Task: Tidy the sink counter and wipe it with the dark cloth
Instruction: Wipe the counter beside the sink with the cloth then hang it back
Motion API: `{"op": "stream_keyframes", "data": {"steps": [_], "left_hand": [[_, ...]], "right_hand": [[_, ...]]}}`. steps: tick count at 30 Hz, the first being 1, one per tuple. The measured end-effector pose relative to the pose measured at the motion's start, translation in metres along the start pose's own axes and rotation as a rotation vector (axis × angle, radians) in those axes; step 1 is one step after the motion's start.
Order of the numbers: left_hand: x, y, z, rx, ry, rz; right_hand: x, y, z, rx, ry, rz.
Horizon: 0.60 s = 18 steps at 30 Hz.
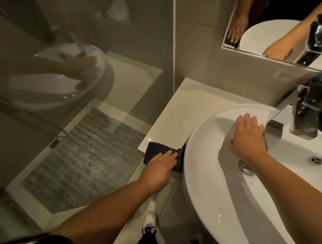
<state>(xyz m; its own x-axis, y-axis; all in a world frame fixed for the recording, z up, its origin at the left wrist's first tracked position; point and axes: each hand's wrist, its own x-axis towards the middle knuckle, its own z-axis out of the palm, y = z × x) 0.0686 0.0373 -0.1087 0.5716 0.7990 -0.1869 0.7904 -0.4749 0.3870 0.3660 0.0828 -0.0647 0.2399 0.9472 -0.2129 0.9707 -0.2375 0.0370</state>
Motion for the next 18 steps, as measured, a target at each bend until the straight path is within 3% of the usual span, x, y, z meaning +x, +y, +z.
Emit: {"op": "stream_keyframes", "data": {"steps": [5,10,12,15,18], "left_hand": [[-0.034,0.017,-0.004,-0.042,-0.03,-0.07],[-0.064,0.037,-0.031,-0.446,-0.053,-0.25],[-0.075,0.044,-0.045,-0.563,-0.086,-0.287],[-0.09,0.06,-0.076,-0.586,-0.141,-0.233],[-0.108,0.085,-0.106,-0.559,-0.151,-0.107]], "right_hand": [[-0.055,-0.007,0.001,0.253,0.0,-0.029],[-0.142,-0.034,-0.012,0.806,-0.216,-0.021],[-0.173,-0.041,-0.019,0.918,-0.296,-0.059],[-0.205,-0.044,-0.032,1.062,-0.348,-0.061],[-0.23,-0.046,-0.051,1.433,-0.462,0.148]]}}
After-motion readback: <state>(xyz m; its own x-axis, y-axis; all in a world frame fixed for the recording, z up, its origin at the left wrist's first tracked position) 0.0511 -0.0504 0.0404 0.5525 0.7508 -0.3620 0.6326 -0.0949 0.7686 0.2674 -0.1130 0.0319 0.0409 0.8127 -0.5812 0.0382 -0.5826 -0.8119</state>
